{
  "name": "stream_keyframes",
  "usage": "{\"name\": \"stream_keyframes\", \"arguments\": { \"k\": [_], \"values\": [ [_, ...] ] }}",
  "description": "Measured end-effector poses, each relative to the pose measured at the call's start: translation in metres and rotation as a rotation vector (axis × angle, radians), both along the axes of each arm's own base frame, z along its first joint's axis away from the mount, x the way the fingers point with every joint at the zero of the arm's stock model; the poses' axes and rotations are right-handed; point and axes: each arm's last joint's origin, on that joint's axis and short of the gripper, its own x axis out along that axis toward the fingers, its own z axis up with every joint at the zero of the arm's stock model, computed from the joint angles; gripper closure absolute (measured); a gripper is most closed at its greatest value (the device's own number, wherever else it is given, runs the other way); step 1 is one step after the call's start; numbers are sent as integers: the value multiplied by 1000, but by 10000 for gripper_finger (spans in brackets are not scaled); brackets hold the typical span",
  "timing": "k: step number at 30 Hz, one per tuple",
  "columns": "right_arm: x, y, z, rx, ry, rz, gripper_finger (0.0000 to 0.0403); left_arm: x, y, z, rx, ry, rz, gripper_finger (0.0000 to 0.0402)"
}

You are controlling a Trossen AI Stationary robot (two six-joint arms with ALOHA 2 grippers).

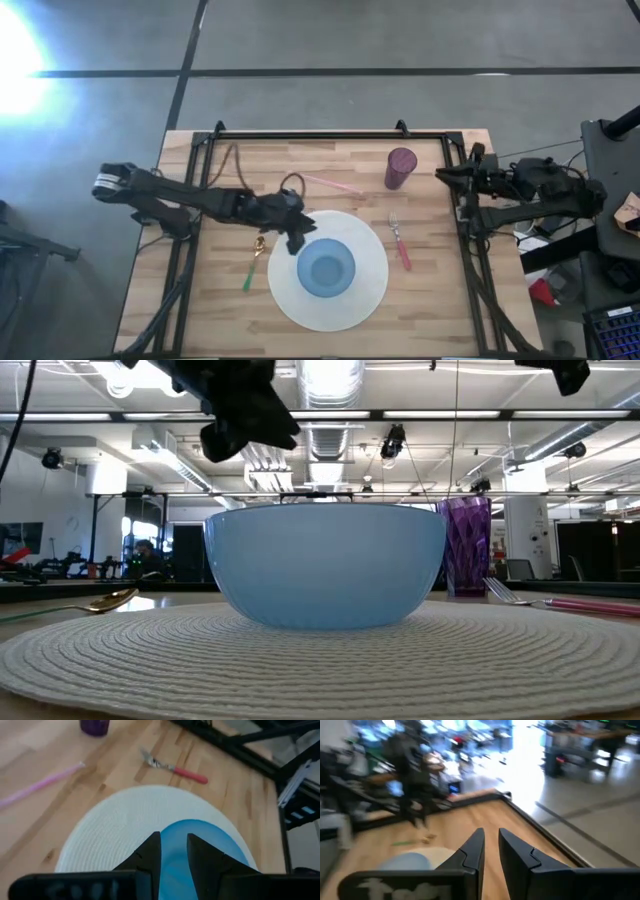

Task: Pick & Place Utensil
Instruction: Put the purple cup on the top right side of the white placemat

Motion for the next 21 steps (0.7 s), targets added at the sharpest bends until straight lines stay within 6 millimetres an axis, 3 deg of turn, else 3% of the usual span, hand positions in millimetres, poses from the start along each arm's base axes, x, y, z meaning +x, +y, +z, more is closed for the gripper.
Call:
{"name": "stream_keyframes", "arguments": {
  "k": [5, 11, 21],
  "values": [
    [3, -2, 16, 7, 116, -99, 313, -22, 5, 0, 59, -25, -24, 319],
    [7, -5, 45, -19, 122, -222, 271, -43, 18, 7, 211, -59, -42, 317],
    [-1, -13, 82, -82, 208, -347, 241, -64, 28, 19, 323, -113, -37, 323]
  ]
}}
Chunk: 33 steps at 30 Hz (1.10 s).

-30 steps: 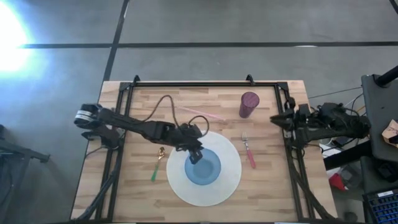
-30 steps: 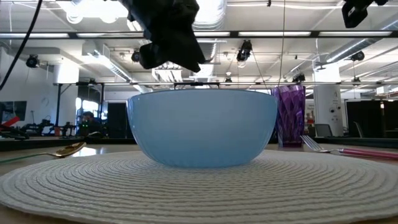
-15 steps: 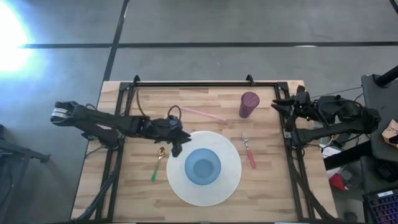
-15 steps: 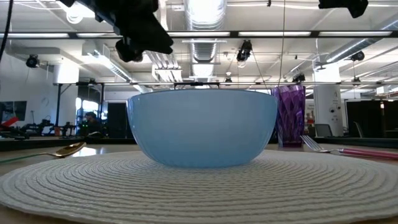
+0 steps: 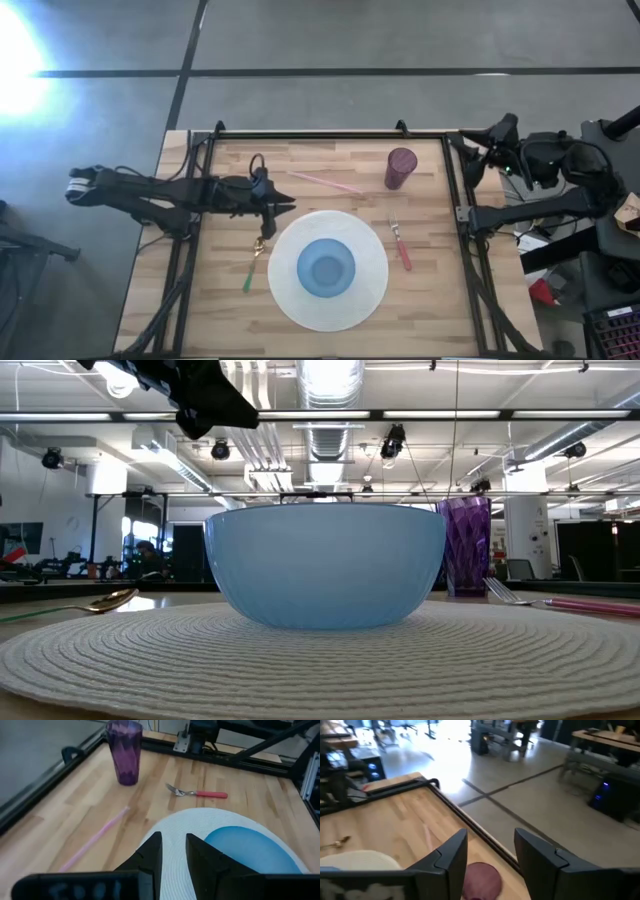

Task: Pick & Place Utensil
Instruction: Put the purple cup on the top right side of the white placemat

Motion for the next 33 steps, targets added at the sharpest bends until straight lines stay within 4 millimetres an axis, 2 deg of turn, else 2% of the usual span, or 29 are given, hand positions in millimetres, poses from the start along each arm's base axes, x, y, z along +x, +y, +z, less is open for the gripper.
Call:
{"name": "stream_keyframes", "arguments": {
  "k": [8, 16, 24, 30, 33],
  "values": [
    [-2, -8, 5, 7, 74, -130, 238, -3, 0, 2, 16, -6, 1, 325],
    [32, -24, -9, 102, 178, -194, 238, -4, 1, -1, 25, 27, -3, 321],
    [64, -54, -24, 229, 279, -256, 238, -4, 1, -1, 27, 32, -4, 321],
    [73, -85, -36, 323, 332, -349, 238, -4, 1, -1, 5, 29, 3, 321],
    [76, -98, -42, 399, 341, -319, 238, -4, 1, -2, -12, 34, 11, 321]
  ]
}}
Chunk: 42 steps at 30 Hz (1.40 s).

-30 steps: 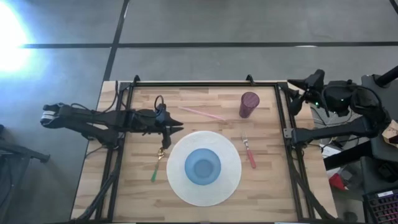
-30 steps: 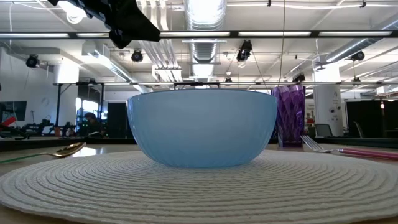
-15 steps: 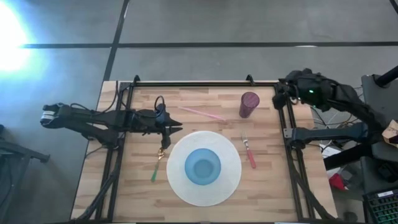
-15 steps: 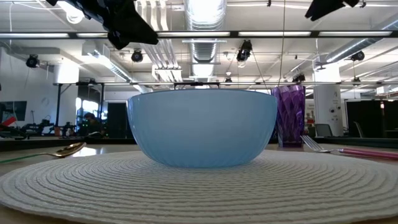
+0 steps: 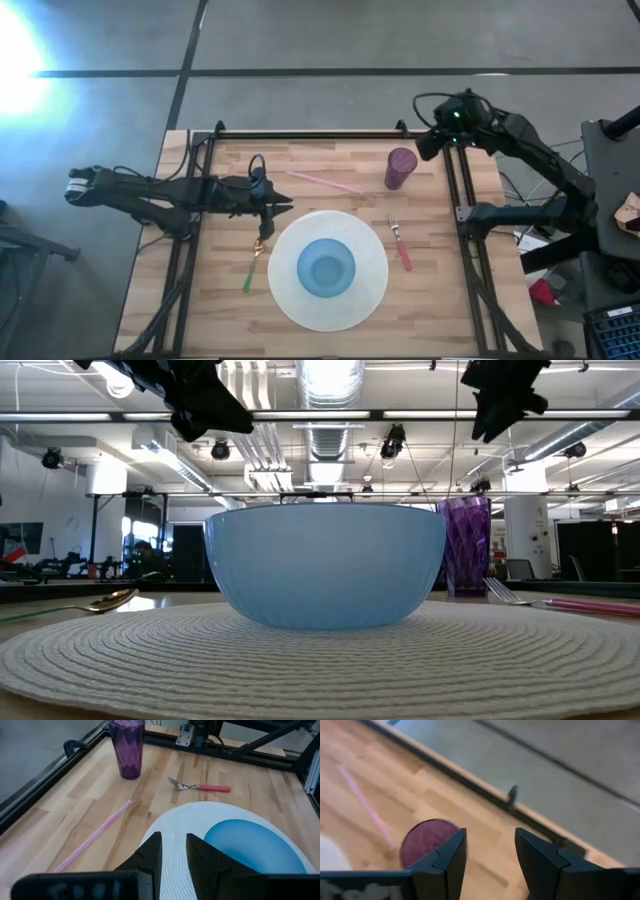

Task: Pick & Place Utensil
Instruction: Put the purple cup on the top right side of the white placemat

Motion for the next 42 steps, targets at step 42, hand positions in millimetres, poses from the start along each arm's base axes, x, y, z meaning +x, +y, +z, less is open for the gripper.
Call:
{"name": "stream_keyframes", "arguments": {
  "k": [42],
  "values": [
    [52, -64, -81, 408, 274, 88, 252, 0, 0, -1, -44, 1, 21, 321]
  ]
}}
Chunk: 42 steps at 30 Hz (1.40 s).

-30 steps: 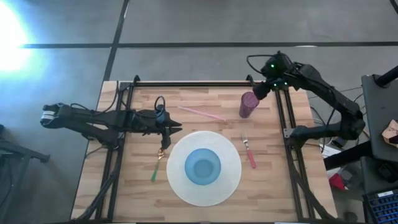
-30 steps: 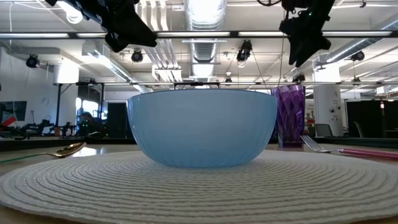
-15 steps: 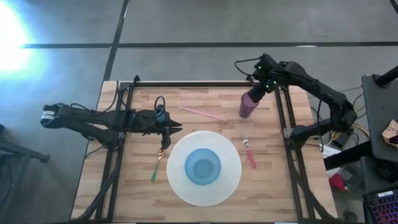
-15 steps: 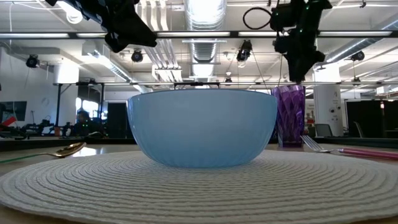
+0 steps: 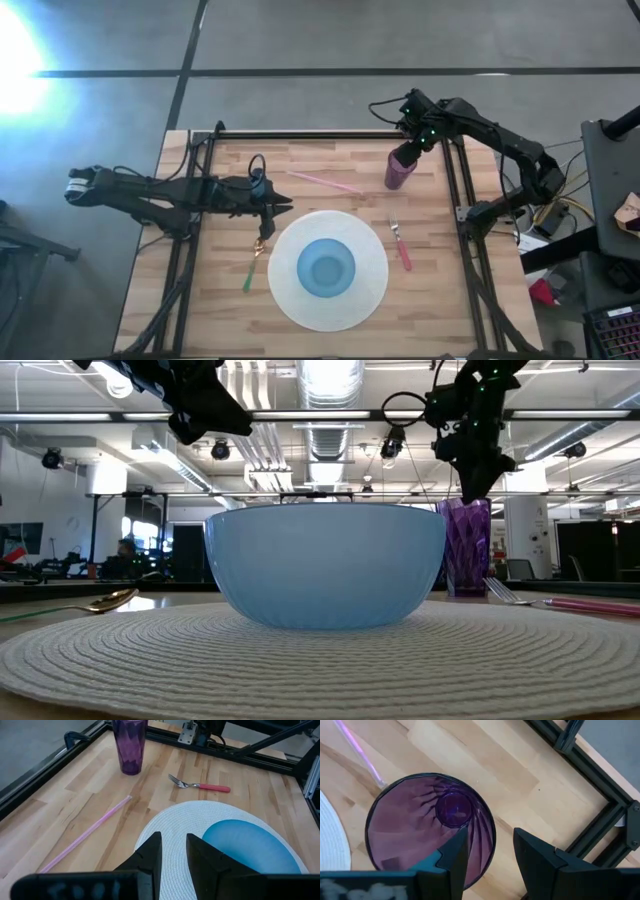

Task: Pick & Place Utensil
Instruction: Put the purple cup on the top right side of the white placemat

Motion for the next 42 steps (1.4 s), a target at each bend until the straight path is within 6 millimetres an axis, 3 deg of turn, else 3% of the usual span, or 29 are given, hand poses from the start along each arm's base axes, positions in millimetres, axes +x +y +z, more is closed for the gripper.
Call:
{"name": "stream_keyframes", "arguments": {
  "k": [14, 25, 29, 36, 42],
  "values": [
    [8, -10, -17, 50, 62, 23, 262, 0, 0, 0, -3, -1, 2, 321],
    [5, -10, -18, 70, 58, 32, 378, 0, 0, 0, -2, 5, 1, 321],
    [5, -10, -17, 72, 53, 38, 389, 0, 0, 0, -4, 5, 2, 321],
    [2, -7, -11, 52, 46, 42, 391, -1, 0, -2, -17, 23, 9, 321],
    [-1, -3, 10, 35, 28, 45, 392, -2, 0, -5, -25, 47, 15, 321]
  ]
}}
